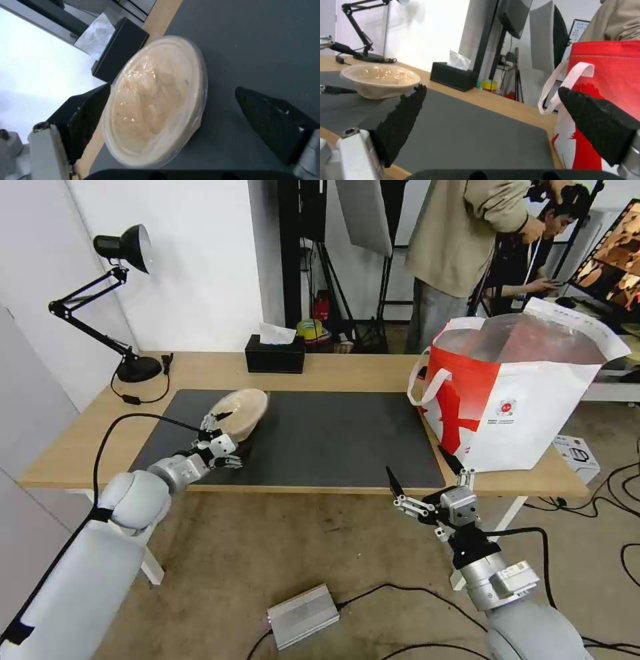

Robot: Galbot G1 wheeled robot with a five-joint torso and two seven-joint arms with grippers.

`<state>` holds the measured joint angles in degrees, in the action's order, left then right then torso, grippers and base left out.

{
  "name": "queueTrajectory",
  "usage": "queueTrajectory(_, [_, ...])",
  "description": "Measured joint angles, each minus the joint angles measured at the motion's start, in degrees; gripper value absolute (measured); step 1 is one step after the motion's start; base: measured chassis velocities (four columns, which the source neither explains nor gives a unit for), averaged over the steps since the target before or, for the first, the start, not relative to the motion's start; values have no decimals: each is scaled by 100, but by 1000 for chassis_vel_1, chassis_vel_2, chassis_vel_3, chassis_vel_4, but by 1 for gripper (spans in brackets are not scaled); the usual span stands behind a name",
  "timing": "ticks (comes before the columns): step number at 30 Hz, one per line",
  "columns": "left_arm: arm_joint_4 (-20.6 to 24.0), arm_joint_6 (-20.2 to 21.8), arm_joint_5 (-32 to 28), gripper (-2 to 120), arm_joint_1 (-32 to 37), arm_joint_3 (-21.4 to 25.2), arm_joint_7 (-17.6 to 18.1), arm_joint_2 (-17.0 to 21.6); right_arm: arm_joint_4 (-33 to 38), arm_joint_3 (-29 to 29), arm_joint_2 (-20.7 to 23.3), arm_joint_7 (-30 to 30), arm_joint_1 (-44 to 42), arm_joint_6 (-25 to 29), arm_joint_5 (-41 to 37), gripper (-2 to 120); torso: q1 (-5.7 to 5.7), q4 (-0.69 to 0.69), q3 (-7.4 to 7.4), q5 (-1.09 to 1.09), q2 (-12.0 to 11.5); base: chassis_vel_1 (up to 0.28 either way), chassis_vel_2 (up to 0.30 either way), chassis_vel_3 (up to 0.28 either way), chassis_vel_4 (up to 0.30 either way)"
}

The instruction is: Pick up the trash from the table and place it into the takeout bag.

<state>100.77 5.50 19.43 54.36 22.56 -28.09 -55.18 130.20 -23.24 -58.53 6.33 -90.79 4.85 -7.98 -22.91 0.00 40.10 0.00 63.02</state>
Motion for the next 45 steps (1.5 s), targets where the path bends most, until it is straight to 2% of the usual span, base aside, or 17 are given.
queueTrajectory(16, [-69,-33,68,100,104,80,6,-31,0,0,0,0,0,0,0,100,0,0,0,0,0,0,0,0,0])
queueTrajectory(38, [-427,-116,122,100,-38,212,30,-93,0,0,0,0,0,0,0,100,0,0,0,0,0,0,0,0,0])
queueTrajectory(45, [-591,-174,109,100,-180,138,148,-80,0,0,0,0,0,0,0,100,0,0,0,0,0,0,0,0,0])
